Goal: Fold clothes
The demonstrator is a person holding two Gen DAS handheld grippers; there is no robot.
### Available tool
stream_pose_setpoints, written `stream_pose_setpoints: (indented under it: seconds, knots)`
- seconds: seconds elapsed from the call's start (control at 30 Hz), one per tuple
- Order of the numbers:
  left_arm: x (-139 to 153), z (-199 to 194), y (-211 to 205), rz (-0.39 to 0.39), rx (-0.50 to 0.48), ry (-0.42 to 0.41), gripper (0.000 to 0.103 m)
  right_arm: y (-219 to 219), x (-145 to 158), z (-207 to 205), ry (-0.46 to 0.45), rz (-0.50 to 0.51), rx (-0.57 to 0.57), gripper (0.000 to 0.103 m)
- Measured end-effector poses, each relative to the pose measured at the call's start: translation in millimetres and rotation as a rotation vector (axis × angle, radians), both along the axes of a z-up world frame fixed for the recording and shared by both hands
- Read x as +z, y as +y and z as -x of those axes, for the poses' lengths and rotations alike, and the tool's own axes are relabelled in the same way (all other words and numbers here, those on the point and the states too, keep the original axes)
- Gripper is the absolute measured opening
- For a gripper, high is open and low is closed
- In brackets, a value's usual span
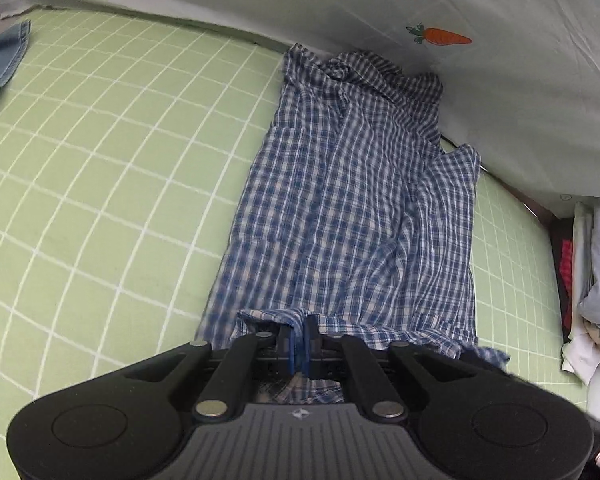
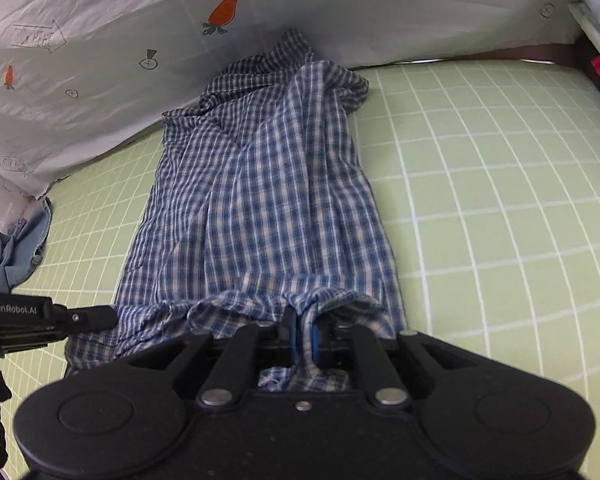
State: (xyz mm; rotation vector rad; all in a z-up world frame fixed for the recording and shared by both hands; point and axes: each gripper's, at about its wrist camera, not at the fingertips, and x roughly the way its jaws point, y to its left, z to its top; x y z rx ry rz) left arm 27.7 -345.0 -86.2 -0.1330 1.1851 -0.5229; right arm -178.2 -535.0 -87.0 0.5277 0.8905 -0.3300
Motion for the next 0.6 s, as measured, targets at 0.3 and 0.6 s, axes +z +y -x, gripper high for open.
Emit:
stream_pose_setpoints:
  seconds: [0.3,0.6]
  knots:
    - [57,-5,12,0.007,0.061,-0.246,0.079,-28,48,2,-0.200,0.124,-0.115,0.050]
    - [35,26,24,-0.075,0.012,-0.121,0.080,-9,21,37,-0.102,0.116,-0.103,0.071]
